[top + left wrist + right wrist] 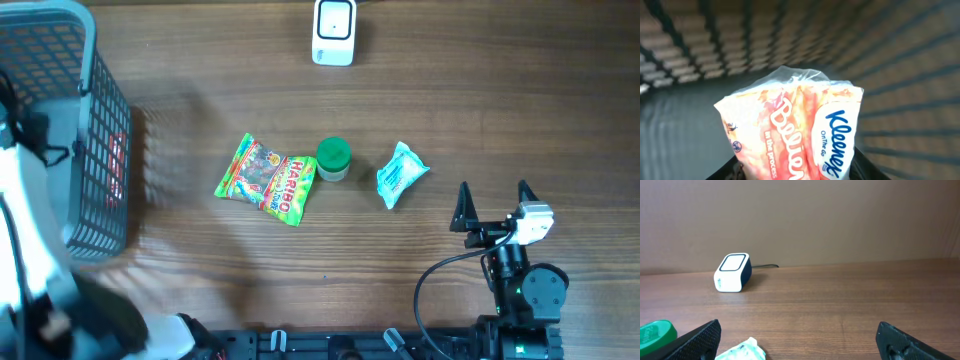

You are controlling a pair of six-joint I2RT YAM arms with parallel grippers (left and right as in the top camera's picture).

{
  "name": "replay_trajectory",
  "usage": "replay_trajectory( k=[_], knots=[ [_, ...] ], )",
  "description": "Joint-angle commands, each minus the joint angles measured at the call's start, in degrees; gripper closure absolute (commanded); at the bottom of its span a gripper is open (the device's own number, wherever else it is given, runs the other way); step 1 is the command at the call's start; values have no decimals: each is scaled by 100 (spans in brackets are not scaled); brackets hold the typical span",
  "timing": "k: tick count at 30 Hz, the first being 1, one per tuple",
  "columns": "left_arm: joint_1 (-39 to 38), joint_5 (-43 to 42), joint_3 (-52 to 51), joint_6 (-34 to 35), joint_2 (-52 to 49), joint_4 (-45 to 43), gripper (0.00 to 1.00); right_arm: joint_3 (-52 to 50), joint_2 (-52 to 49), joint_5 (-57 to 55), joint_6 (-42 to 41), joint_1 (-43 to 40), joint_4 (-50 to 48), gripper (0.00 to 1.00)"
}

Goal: Scan the item barcode
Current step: 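Reach the left gripper into the basket and grasp the Kleenex tissue pack, then carry the tissue pack toward the scanner and set it below the jar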

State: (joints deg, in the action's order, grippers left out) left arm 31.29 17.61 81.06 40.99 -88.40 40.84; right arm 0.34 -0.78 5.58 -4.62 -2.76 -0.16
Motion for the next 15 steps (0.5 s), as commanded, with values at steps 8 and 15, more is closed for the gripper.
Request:
replay_trajectory(
  k=[8,15],
  knots=[
    [-2922,-1071,229,448,2273,603,57,-4,35,87,57,28,-17,0],
    [-5560,-1069,-129,1051,577,850,60,-4,35,87,57,28,-17,0]
  ],
)
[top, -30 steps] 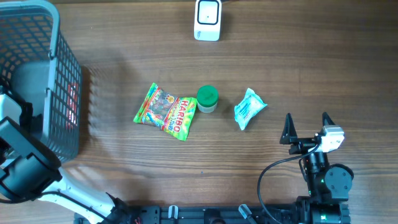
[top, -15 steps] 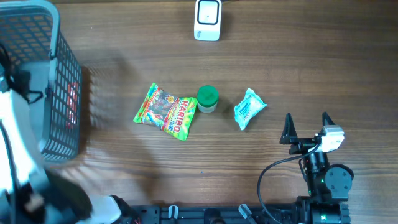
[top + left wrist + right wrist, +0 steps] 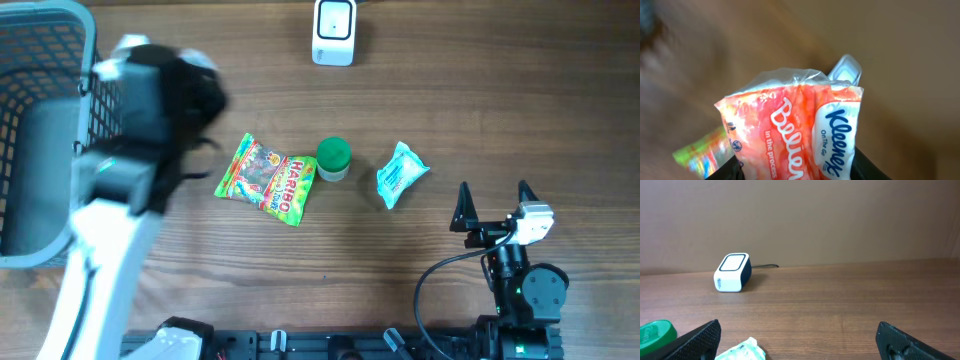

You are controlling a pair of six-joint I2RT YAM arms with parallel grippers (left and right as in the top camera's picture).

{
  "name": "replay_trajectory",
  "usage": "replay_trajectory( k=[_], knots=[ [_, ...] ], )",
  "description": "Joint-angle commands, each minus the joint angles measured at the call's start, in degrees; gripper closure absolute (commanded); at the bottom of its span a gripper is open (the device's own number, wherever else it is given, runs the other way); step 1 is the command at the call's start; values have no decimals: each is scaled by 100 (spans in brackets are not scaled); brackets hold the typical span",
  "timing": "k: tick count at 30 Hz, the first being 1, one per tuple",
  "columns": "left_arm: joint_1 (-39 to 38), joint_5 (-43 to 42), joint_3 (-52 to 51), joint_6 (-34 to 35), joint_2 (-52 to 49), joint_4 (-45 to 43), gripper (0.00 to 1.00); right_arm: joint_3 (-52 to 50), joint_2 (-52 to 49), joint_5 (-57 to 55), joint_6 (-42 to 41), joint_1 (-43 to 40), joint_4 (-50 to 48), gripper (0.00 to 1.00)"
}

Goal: Scan the item barcode
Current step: 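Carry the tissue pack toward the scanner and set it below the jar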

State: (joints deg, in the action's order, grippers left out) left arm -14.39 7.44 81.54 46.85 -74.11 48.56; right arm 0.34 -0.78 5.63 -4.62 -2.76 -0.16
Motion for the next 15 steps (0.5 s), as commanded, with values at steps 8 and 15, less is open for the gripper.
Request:
replay_trajectory(
  k=[8,15],
  knots=[
    [-2767,-31,-184,1537,-2428,590,60,-4,35,83,57,28,-17,0],
    [-3814,339,-262,1871,-2610,614,49,-4,35,83,57,28,-17,0]
  ],
)
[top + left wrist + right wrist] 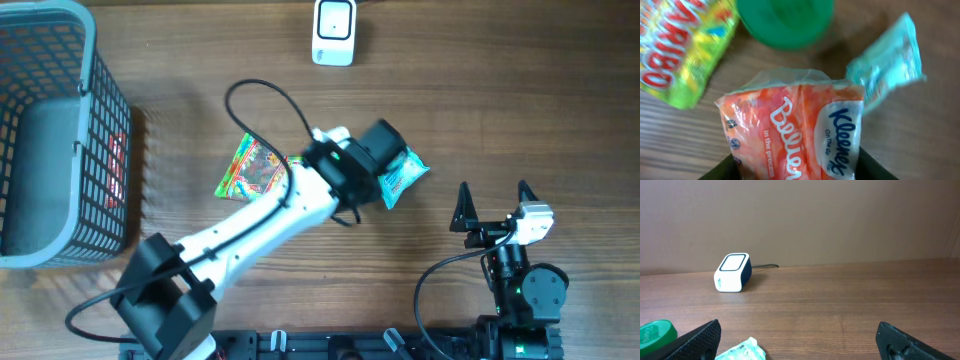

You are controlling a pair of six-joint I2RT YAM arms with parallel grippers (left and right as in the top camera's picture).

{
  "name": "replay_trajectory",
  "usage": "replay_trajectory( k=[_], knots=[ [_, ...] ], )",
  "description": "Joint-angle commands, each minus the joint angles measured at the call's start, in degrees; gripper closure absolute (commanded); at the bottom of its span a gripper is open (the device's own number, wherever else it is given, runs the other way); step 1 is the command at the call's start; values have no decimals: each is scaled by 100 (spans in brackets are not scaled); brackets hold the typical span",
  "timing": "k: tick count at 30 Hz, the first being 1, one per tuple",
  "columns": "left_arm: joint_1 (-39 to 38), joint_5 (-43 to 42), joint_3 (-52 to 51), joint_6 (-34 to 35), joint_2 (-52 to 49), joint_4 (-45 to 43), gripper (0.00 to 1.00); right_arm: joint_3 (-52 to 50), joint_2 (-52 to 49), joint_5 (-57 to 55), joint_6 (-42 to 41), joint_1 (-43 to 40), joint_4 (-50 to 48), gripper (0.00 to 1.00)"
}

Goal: Scan the item barcode
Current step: 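Carry the tissue pack toward the scanner and set it below the jar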

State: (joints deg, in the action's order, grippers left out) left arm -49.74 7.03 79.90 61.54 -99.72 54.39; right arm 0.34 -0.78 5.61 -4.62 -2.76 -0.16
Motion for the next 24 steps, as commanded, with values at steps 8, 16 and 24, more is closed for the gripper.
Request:
replay_trajectory(
  k=[8,16,24],
  knots=[
    [-382,656,-1172,1019,-59,-754,51,-4,35,85,57,28,-17,0],
    [-415,297,-1495,1156,37,-898,0,-4,35,85,59,28,-17,0],
    [782,1471,-684,629,1810,538,0,-4,35,85,59,28,-17,0]
  ],
)
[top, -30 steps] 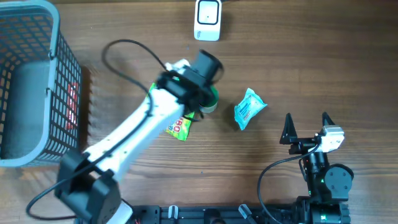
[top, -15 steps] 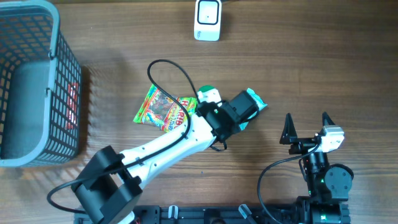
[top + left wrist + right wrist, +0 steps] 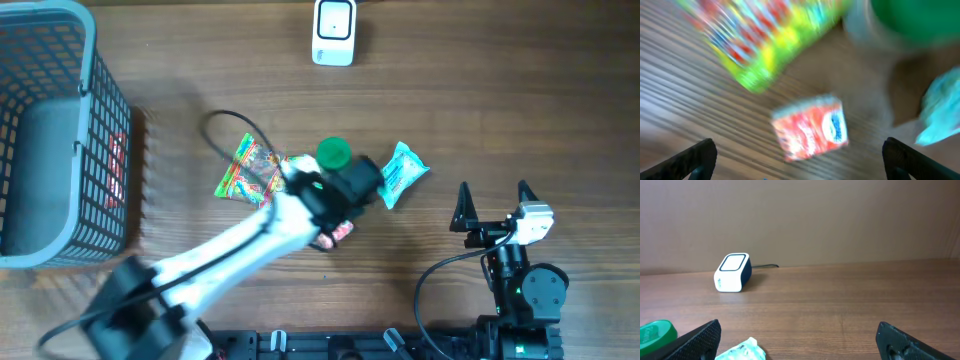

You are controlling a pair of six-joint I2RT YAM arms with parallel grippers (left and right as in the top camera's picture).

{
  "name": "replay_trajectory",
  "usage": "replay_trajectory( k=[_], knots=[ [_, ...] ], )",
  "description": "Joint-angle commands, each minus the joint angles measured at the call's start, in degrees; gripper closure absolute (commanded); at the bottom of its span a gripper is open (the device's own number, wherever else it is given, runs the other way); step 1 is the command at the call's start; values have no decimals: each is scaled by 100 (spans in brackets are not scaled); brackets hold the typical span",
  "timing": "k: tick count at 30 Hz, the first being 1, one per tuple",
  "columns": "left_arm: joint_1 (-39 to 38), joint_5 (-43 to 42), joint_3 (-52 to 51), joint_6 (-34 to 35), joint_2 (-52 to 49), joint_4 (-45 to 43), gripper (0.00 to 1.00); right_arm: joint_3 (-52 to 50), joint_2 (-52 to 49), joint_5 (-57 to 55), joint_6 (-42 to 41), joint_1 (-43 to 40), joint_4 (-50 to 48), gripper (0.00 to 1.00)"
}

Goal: Scan the item barcode
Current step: 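Carry the tissue pack toward the scanner and set it below the jar, then move the left gripper into the basket and grasp the red Nescafe stick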

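An orange Kleenex tissue pack (image 3: pixel 812 127) lies flat on the wooden table, just in front of a green-lidded jar (image 3: pixel 333 154); it also shows in the overhead view (image 3: pixel 338 234). My left gripper (image 3: pixel 801 160) hovers over the pack, open, with nothing between its fingers; the view is blurred. The white barcode scanner (image 3: pixel 333 32) stands at the table's far edge, also in the right wrist view (image 3: pixel 732 273). My right gripper (image 3: pixel 493 198) rests open at the near right, apart from everything.
A Haribo candy bag (image 3: pixel 250 170) lies left of the jar and a teal packet (image 3: pixel 403 172) right of it. A grey mesh basket (image 3: pixel 100 130) stands at the far left. My left arm stretches from the near left across the table's middle.
My left gripper was shut on the tissue pack above the jar and teal packet. It is now open, and the pack lies on the table in front of the jar. The right arm is unmoved.
My left gripper held the tissue pack inside the mesh basket. Then it held the pack outside the basket, over the table's left. Then it carried the pack above the jar and teal packet. Now the pack lies released on the table.
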State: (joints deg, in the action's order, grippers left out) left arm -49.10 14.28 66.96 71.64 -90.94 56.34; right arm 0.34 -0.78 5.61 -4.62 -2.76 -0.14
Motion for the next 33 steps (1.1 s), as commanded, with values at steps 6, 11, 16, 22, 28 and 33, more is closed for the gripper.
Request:
replay_trajectory(
  k=[6,11,16,22,28,33],
  knots=[
    [3348,763,1690,-2041,2048,391,0,-4,35,85,57,28,-20,0],
    [5825,-42,2710,-2500,2103,376,0,-4,35,85,57,28,-20,0],
    [7766,-787,2839,-2492,1956,199,0,-4,35,85,59,28,-20,0],
    [8682,-1379,2830,-2496,579,411,0,-4,35,85,57,28,-20,0],
    [8642,-2540,2830,-2494,-1174,761,0,-4,35,85,57,28,-20,0],
    [8548,-2540,2830,-2726,-1965,999,0,-4,35,85,57,28,-20,0]
  ],
)
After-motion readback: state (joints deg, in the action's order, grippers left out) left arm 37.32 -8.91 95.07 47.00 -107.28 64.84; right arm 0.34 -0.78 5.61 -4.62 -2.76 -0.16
